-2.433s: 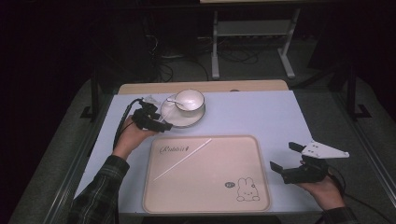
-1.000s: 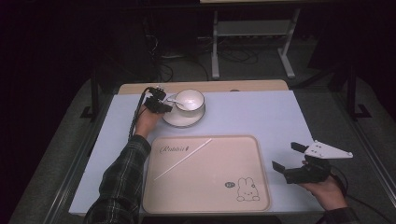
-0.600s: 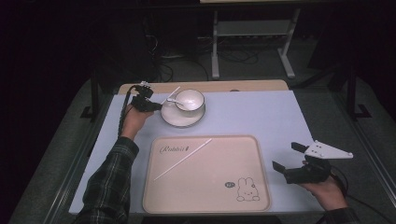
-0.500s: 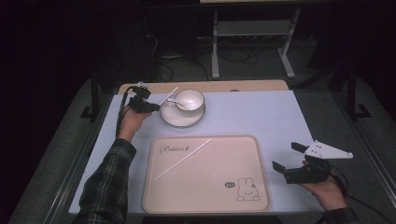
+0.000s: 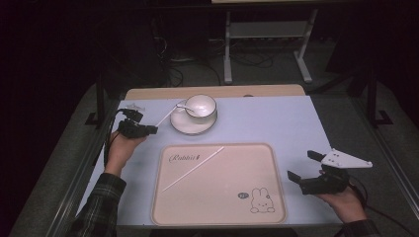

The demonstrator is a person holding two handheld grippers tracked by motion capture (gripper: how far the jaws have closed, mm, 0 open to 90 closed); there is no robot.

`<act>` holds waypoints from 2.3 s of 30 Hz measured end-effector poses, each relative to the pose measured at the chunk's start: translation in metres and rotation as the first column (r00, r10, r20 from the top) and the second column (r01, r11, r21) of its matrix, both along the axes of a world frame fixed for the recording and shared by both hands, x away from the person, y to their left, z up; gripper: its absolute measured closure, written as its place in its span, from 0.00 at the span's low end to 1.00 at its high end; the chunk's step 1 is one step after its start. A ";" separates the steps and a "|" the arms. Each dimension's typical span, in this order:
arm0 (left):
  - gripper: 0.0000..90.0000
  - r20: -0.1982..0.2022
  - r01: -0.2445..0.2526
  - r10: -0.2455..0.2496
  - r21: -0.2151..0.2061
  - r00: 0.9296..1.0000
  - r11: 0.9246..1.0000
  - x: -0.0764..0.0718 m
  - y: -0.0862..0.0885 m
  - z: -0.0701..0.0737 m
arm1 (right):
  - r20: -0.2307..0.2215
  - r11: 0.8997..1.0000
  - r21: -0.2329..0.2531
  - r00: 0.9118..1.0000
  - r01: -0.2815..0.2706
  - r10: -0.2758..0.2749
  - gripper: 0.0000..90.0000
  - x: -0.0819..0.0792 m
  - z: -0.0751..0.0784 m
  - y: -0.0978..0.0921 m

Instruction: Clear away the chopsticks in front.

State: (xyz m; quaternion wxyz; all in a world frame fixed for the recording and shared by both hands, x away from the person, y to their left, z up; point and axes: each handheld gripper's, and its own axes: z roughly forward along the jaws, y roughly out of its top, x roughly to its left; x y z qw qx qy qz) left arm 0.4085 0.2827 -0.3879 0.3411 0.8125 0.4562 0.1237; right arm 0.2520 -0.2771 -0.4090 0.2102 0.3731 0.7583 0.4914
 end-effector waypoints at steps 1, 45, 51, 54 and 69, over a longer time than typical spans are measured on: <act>0.94 0.000 0.000 0.000 0.000 1.000 1.000 0.000 0.000 0.000 | 0.000 1.000 0.000 1.000 0.000 0.000 0.00 0.000 0.000 0.000; 0.93 -0.108 0.294 -0.288 0.043 0.952 0.955 -0.091 -0.125 -0.045 | -0.001 1.000 -0.006 1.000 -0.009 0.009 0.00 0.000 0.000 0.003; 0.91 -0.110 0.298 -0.292 0.043 0.950 0.953 -0.092 -0.125 -0.044 | 0.001 1.000 -0.005 1.000 -0.009 0.009 0.00 0.000 0.000 0.002; 0.89 -0.093 0.301 -0.298 0.017 0.950 0.954 -0.090 -0.126 -0.037 | 0.001 1.000 -0.006 1.000 -0.009 0.009 0.00 0.000 0.000 0.002; 1.00 -0.077 0.450 -0.449 0.000 0.890 0.893 -0.039 -0.199 -0.034 | -0.002 1.000 -0.005 1.000 -0.008 0.008 0.00 0.000 0.000 0.002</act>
